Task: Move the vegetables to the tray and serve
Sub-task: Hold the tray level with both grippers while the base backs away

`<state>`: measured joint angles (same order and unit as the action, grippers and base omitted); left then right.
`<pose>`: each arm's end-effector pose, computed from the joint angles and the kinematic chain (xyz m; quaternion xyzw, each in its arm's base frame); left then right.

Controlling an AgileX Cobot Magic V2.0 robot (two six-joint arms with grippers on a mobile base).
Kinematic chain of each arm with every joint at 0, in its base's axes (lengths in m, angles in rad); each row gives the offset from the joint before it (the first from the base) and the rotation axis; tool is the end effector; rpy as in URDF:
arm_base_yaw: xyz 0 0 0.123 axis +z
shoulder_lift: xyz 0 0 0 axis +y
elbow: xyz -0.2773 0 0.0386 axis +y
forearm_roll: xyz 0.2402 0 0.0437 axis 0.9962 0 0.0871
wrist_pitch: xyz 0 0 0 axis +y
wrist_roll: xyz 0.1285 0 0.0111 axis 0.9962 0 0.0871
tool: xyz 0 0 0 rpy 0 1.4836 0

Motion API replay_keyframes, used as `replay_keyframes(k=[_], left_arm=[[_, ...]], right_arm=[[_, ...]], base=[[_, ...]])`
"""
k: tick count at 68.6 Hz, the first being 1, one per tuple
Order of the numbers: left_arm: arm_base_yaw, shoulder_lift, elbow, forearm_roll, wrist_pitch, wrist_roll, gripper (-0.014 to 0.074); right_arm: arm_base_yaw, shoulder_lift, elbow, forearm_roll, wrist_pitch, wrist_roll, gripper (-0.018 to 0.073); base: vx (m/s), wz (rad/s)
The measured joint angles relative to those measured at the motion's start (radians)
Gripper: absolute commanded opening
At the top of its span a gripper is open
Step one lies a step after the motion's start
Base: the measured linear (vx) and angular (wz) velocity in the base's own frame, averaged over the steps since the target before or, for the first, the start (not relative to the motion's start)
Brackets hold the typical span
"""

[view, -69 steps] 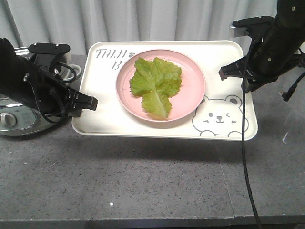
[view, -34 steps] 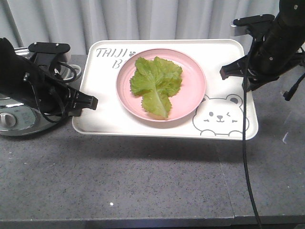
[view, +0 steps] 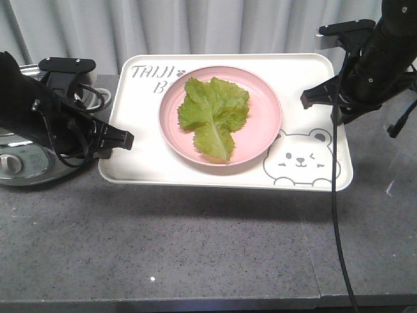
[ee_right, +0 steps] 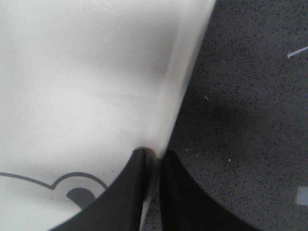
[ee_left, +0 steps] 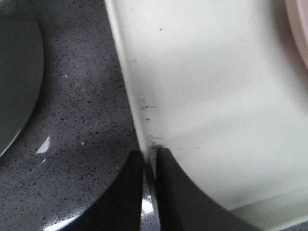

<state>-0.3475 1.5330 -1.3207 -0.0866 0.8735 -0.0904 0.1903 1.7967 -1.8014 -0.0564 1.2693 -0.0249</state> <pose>0.3185 -0.1245 0.2855 0.1057 0.9528 -0.1000 0.2666 0.3833 0.0668 0.3105 -0.1082 0.9743 -0.0118 0.1970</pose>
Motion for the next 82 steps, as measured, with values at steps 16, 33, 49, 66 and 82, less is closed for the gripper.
replay_keyframes(k=[16, 33, 49, 66, 82], left_arm=[[0.0, 0.0, 0.0, 0.0, 0.0, 0.0, -0.0007], [0.0, 0.0, 0.0, 0.0, 0.0, 0.0, -0.0007], [0.0, 0.0, 0.0, 0.0, 0.0, 0.0, -0.0006], [0.0, 0.0, 0.0, 0.0, 0.0, 0.0, -0.0006], [0.0, 0.0, 0.0, 0.0, 0.0, 0.0, -0.0006]], right_arm=[[0.0, 0.0, 0.0, 0.0, 0.0, 0.0, 0.0025], [0.0, 0.0, 0.0, 0.0, 0.0, 0.0, 0.0025], [0.0, 0.0, 0.0, 0.0, 0.0, 0.0, 0.0025], [0.0, 0.0, 0.0, 0.0, 0.0, 0.0, 0.0025], [0.0, 0.0, 0.0, 0.0, 0.0, 0.0, 0.0025]], base=[[0.0, 0.0], [0.0, 0.0], [0.0, 0.0], [0.0, 0.0], [0.0, 0.0]])
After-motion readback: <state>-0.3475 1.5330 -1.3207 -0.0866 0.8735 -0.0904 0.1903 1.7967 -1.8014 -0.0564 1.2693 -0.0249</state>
